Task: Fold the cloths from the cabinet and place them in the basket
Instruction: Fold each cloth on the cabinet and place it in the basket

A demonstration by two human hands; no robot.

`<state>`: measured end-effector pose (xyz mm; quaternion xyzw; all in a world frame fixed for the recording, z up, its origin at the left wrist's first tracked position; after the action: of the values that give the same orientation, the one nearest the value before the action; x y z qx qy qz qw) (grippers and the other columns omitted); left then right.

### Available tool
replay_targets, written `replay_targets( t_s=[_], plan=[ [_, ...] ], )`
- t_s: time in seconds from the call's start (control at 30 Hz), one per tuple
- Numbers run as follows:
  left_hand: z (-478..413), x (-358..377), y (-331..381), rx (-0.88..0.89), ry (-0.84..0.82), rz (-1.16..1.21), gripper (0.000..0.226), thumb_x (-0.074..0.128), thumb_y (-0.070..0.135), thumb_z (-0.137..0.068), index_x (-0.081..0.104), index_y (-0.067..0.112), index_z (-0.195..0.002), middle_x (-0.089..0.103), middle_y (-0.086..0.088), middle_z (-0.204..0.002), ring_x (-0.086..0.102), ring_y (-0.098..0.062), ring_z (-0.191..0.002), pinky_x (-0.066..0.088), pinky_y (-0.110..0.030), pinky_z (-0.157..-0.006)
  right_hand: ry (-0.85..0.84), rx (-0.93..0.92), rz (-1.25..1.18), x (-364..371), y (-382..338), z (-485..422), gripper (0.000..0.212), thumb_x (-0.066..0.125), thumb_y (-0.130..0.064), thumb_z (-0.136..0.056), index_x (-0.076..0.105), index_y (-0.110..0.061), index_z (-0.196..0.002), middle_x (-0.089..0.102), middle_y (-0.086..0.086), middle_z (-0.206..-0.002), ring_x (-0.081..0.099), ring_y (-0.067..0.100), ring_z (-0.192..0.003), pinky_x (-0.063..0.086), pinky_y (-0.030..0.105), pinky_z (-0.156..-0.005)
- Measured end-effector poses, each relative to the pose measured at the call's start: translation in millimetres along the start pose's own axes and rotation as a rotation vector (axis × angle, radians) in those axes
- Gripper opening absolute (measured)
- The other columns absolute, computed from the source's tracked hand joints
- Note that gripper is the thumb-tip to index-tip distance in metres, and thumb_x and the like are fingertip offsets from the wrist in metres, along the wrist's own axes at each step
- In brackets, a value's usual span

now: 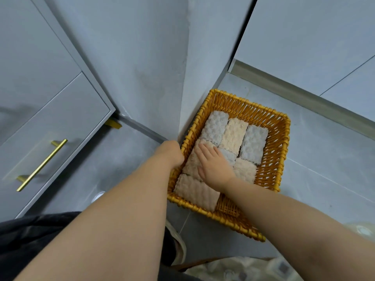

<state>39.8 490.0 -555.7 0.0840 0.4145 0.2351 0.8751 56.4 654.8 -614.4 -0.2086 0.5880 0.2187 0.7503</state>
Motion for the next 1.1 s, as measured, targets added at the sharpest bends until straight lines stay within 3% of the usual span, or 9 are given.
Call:
replay_targets(
  t_s=[0.1,0.23,0.3,0.5,0.6,0.67,0.87,1.0,1.1],
  plan=[
    [11.0,-12.9,1.0,0.041,0.001,-0.050,0.013,0.051,0.012,-0.091,0.062,0.005,-0.088,0.064,-0.017,-0.101,0.057,-0.026,-0.083,0.040,-0.027,-0.058,0.076,-0.029,-0.060,-20.2,-10.0,-6.3,0.055,0.029,-0.032,-0.092,0.047,-0.005,-0.136,0.047,0.016,-0.141,0.046,0.033,-0.129,0.036,0.045,-0.107],
    [35.5,-42.6,-8.8,0.065,0.027,-0.204,0.028,0.046,0.011,-0.094,0.061,0.003,-0.115,0.061,-0.015,-0.119,0.058,-0.029,-0.108,0.046,-0.032,-0.085,0.231,-0.054,-0.148,-50.8,-34.2,-15.1,0.047,0.042,-0.022,-0.086,0.054,-0.003,-0.127,0.057,0.015,-0.127,0.056,0.034,-0.115,0.049,0.044,-0.095],
    [48.4,-64.1,-18.6,0.065,0.083,-0.268,0.030,0.044,0.010,-0.094,0.058,0.004,-0.120,0.059,-0.015,-0.122,0.057,-0.029,-0.110,0.046,-0.034,-0.089,0.281,-0.073,-0.193,-64.2,-49.1,-19.0,0.044,0.043,-0.019,-0.084,0.056,-0.002,-0.122,0.059,0.015,-0.118,0.059,0.034,-0.106,0.052,0.042,-0.089],
    [97.6,-156.4,-37.3,0.126,0.342,-0.206,0.034,0.050,0.016,-0.092,0.056,0.015,-0.126,0.058,-0.006,-0.126,0.056,-0.026,-0.112,0.046,-0.034,-0.093,0.425,-0.142,-0.324,-130.2,-96.0,-40.7,0.046,0.040,-0.018,-0.084,0.053,0.002,-0.123,0.056,0.019,-0.122,0.057,0.034,-0.108,0.051,0.043,-0.093],
    [129.3,-193.2,-49.2,0.166,0.484,-0.181,0.033,0.047,0.017,-0.094,0.056,0.018,-0.126,0.060,-0.005,-0.124,0.054,-0.024,-0.114,0.043,-0.034,-0.095,0.534,-0.121,-0.444,-167.1,-114.5,-54.1,0.047,0.049,-0.008,-0.084,0.048,0.003,-0.130,0.051,0.019,-0.132,0.048,0.032,-0.123,0.033,0.034,-0.107],
    [158.1,-218.2,-67.0,0.168,0.641,-0.168,0.032,0.044,0.016,-0.095,0.059,0.017,-0.123,0.061,-0.005,-0.123,0.055,-0.024,-0.114,0.043,-0.033,-0.096,0.588,-0.151,-0.522,-201.9,-135.0,-64.6,0.050,0.050,-0.007,-0.087,0.043,0.000,-0.136,0.046,0.015,-0.138,0.041,0.027,-0.129,0.024,0.027,-0.109],
    [223.1,-256.0,-117.6,0.171,1.009,-0.045,0.031,0.047,0.010,-0.094,0.065,0.016,-0.117,0.065,-0.001,-0.121,0.057,-0.020,-0.112,0.042,-0.029,-0.092,0.717,-0.219,-0.643,-278.7,-194.4,-92.0,0.047,0.047,-0.011,-0.086,0.045,-0.005,-0.133,0.048,0.009,-0.133,0.041,0.023,-0.122,0.035,0.033,-0.103],
    [248.8,-268.2,-169.3,0.085,1.109,0.031,0.033,0.047,0.009,-0.093,0.061,0.017,-0.122,0.059,0.000,-0.129,0.051,-0.019,-0.120,0.036,-0.029,-0.099,0.758,-0.337,-0.620,-309.4,-247.0,-103.9,0.047,0.044,-0.016,-0.087,0.047,-0.005,-0.132,0.049,0.011,-0.134,0.043,0.026,-0.125,0.034,0.039,-0.107],
    [245.6,-263.0,-211.1,-0.084,1.019,0.084,0.041,0.044,0.021,-0.097,0.045,0.017,-0.138,0.040,-0.004,-0.148,0.031,-0.023,-0.137,0.024,-0.032,-0.110,0.739,-0.403,-0.646,-322.4,-279.7,-108.2,0.043,0.044,-0.017,-0.094,0.043,-0.008,-0.137,0.048,0.008,-0.138,0.041,0.022,-0.128,0.034,0.035,-0.107]
  ],
)
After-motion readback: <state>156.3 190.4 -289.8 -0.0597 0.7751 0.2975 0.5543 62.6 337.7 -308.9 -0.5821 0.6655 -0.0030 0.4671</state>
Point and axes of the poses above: each hand's wrist, its own z-axis away from the middle knuckle, its own x-axis out of the palm, y = z × x, the point moved 1 cm from there along -z, towards the middle knuckle
